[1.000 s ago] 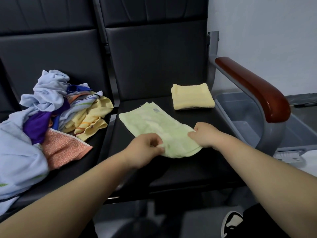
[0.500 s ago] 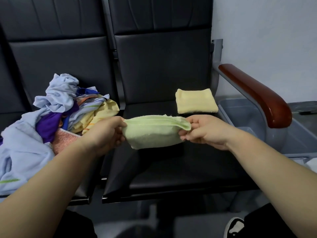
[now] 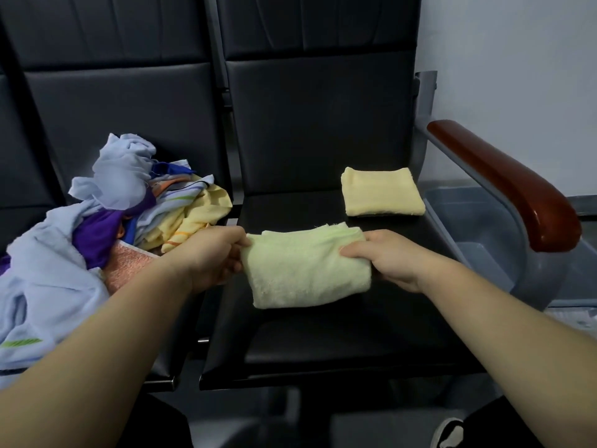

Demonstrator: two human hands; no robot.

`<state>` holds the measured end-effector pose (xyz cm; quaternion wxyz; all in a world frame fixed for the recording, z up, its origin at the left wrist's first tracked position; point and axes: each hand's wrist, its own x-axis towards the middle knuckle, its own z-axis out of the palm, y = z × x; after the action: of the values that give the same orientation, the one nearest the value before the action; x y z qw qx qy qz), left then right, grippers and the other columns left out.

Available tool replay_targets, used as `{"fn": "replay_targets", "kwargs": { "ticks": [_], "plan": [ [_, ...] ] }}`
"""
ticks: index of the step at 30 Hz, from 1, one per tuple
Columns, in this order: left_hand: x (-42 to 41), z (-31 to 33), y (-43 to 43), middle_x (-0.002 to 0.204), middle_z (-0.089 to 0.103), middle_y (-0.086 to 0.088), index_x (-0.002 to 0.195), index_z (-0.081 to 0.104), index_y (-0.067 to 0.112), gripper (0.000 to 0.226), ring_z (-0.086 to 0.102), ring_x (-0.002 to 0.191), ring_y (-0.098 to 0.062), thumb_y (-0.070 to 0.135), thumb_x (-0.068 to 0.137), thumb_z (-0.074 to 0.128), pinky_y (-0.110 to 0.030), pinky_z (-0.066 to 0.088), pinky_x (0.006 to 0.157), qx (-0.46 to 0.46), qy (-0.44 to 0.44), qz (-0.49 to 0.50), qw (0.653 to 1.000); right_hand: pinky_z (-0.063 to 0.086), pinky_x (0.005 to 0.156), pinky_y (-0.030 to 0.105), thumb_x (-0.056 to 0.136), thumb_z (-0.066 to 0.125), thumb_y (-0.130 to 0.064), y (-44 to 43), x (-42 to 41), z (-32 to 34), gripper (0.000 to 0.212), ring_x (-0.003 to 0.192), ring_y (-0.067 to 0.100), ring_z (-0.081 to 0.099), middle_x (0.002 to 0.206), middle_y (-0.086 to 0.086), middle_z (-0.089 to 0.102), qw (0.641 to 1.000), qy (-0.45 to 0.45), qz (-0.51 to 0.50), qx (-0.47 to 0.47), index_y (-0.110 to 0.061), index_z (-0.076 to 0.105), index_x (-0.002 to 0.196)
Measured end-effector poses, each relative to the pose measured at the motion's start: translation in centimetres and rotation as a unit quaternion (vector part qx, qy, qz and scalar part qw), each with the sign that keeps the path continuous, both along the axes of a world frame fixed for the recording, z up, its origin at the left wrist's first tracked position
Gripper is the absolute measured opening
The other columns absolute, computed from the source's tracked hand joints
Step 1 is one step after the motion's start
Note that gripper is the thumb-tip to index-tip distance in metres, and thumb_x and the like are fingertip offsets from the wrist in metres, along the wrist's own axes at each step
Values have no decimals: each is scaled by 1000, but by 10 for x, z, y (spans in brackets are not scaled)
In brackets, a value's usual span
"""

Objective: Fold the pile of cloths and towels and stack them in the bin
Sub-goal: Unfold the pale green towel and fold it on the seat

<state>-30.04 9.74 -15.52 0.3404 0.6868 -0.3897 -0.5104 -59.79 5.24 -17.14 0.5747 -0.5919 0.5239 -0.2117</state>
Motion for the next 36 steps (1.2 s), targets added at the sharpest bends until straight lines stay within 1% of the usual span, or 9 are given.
{"fn": "replay_targets", "kwargs": {
  "ticks": [5, 13, 17, 20, 24, 29, 32, 34, 36],
  "plan": [
    [1, -20, -34, 71, 53, -7, 80, 58, 14, 14, 51, 62, -19, 18, 94, 58, -29, 33, 51, -91, -68, 29, 993, 49, 84, 32, 100, 66, -38, -24, 14, -9, 12, 104, 12, 70, 107, -11, 77, 998, 17, -53, -8, -32, 72, 108],
    [-4, -57, -88, 78, 63, 1, 84, 64, 19, 13, 57, 70, -17, 24, 95, 58, -29, 39, 59, -159, -230, 52, 959, 58, 91, 44, 96, 65, -48, -73, 36, -45, 30, 94, 19, 71, 99, -2, 75, 981, 122, -131, -79, -19, 74, 97],
    [-4, -82, -101, 87, 60, 5, 98, 58, 18, 19, 57, 79, -15, 37, 99, 55, -32, 41, 65, -110, -334, 26, 936, 44, 60, 35, 99, 56, -54, -90, 41, -59, 41, 74, 18, 59, 85, 0, 64, 945, 285, -107, -119, -16, 61, 84],
    [-3, -95, -102, 94, 62, 0, 99, 57, 17, 39, 60, 86, -21, 55, 94, 50, -34, 43, 68, -48, -391, -14, 919, 38, 55, 33, 95, 51, -63, -93, 43, -59, 47, 76, 19, 56, 92, -1, 58, 921, 368, -90, -93, -17, 58, 99],
    [-14, -96, -101, 101, 63, -1, 103, 60, 18, 51, 62, 96, -25, 65, 90, 45, -36, 47, 74, 3, -405, -80, 911, 48, 67, 34, 91, 53, -66, -93, 49, -57, 57, 91, 22, 59, 108, -3, 57, 908, 413, -51, -55, -19, 58, 122],
    [-23, -89, -96, 96, 60, 0, 101, 55, 13, 25, 57, 83, -16, 38, 99, 52, -32, 41, 64, -26, -316, -37, 948, 43, 58, 31, 95, 56, -46, -91, 58, -63, 29, 78, 18, 61, 95, 0, 64, 924, 374, -26, -81, -17, 59, 93],
    [-32, -79, -89, 99, 62, -4, 102, 54, 12, 21, 57, 84, -18, 32, 101, 49, -32, 43, 67, -96, -192, 37, 976, 49, 69, 35, 101, 53, -42, -90, 56, -61, 25, 88, 17, 61, 105, -1, 62, 963, 242, -75, -94, -19, 57, 109],
    [-41, -69, -85, 97, 62, -1, 100, 53, 17, 16, 58, 86, -15, 32, 103, 47, -31, 43, 66, -152, -174, 63, 971, 50, 79, 37, 104, 52, -41, -88, 54, -55, 29, 95, 17, 61, 113, -2, 61, 977, 141, -133, -90, -20, 55, 124],
    [-52, -57, -87, 92, 60, 3, 100, 50, 19, 14, 56, 83, -11, 32, 104, 45, -30, 39, 64, -198, -185, 70, 960, 47, 75, 36, 106, 50, -42, -90, 49, -45, 31, 92, 14, 58, 109, -3, 60, 972, 108, -168, -120, -18, 51, 127]
  ]
}}
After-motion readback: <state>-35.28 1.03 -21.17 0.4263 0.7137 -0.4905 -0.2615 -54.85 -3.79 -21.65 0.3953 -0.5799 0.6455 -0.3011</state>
